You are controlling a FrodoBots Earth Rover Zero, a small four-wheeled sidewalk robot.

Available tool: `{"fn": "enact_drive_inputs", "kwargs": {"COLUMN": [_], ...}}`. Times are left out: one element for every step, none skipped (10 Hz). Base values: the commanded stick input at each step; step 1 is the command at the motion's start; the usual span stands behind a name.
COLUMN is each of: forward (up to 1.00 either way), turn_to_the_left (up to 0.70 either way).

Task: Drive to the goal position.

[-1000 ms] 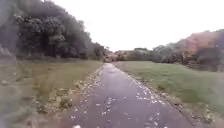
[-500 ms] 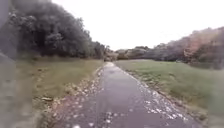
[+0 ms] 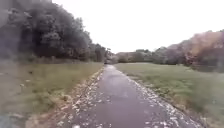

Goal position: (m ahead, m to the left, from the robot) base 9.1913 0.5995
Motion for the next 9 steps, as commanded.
{"fn": "enact_drive_inputs", "kwargs": {"forward": [0.98, 0.98, 0.98, 0.98, 0.98, 0.98, 0.98, 0.98, 0.98], "turn_to_the_left": [-0.03, -0.03, -0.03, -0.03, -0.03, -0.03, -0.03, -0.03, -0.03]}}
